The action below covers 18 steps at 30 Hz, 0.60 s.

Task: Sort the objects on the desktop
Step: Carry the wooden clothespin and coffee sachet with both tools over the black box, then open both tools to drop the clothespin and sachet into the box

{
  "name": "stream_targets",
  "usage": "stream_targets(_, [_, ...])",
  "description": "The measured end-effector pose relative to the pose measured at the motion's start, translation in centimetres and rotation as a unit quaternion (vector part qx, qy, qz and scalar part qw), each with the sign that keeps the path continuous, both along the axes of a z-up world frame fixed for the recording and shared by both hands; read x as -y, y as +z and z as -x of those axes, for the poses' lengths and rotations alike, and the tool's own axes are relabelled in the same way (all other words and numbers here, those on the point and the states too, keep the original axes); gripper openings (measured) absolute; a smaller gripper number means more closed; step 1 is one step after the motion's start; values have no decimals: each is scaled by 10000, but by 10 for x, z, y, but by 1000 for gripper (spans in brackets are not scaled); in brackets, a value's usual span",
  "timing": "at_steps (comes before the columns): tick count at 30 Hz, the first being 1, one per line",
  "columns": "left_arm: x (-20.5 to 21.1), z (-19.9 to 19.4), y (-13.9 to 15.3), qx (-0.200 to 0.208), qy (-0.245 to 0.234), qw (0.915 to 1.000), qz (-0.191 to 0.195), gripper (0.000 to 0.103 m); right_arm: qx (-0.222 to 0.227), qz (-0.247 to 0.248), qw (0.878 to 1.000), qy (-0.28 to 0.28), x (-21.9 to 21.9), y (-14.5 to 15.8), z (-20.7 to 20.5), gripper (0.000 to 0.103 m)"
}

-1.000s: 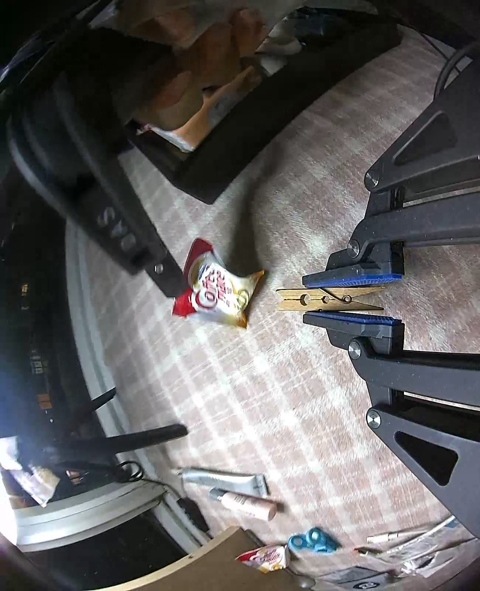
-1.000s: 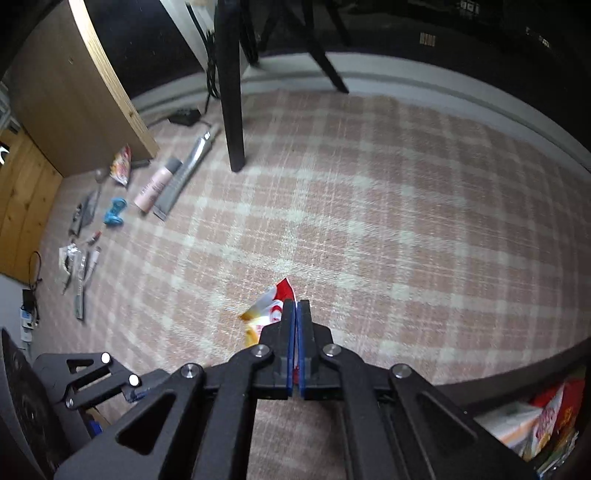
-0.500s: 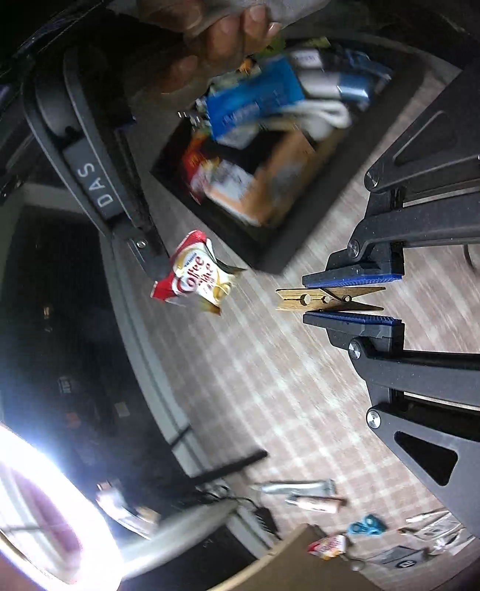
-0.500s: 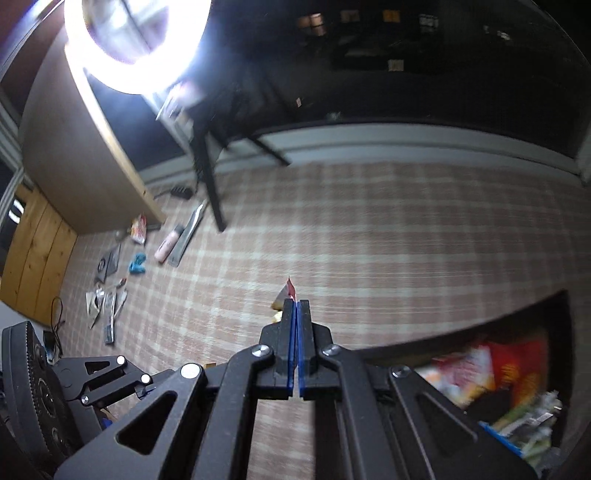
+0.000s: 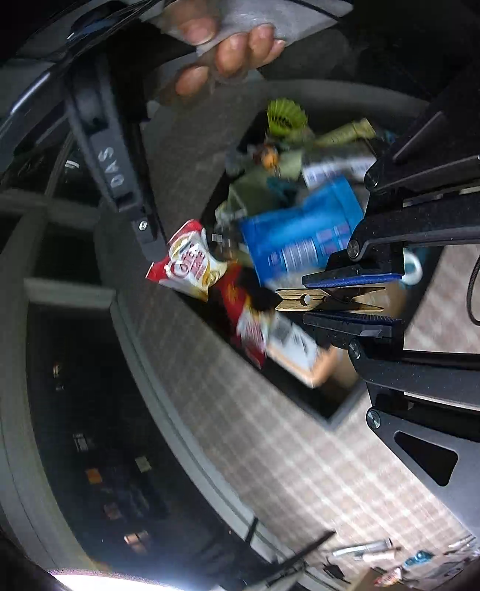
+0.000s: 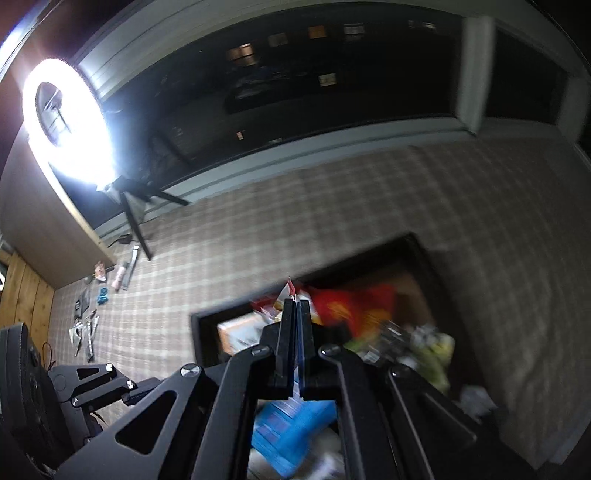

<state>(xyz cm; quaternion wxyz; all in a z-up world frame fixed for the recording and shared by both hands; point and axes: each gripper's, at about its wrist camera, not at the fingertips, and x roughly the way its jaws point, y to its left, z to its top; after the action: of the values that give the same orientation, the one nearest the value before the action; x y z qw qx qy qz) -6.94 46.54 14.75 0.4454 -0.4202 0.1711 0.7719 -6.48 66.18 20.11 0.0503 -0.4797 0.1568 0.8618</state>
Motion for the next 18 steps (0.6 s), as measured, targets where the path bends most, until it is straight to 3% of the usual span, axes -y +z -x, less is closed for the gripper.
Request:
stream_targets(12, [-62,-27,3,382,-430,9983,111,13,284,191,9969,-708,-51,-17,-83,4])
stream_targets(13, [-65,-28,2,472,-479,9976,131,28,346,221,9965,-734,-53,-19,-85,18])
stream_targets(14, [-67,-28,2,532,-435,9975,186,61,375,197,9959,-801,-53,-20,-86,30])
stream_targets(15, [-67,-27,2,517,-321,9980,198,75,343,131,9954,-882,-53,-19,-90,55])
stream_targets(16, [-66,-27,3,469,-237,9985,140,79,273,98,9955,-902,-53,-17,-95,64])
stream_targets(18, [-62,-27,5,407,-183,9989,115,79,187,79,9957,-905,-51,-14,-102,64])
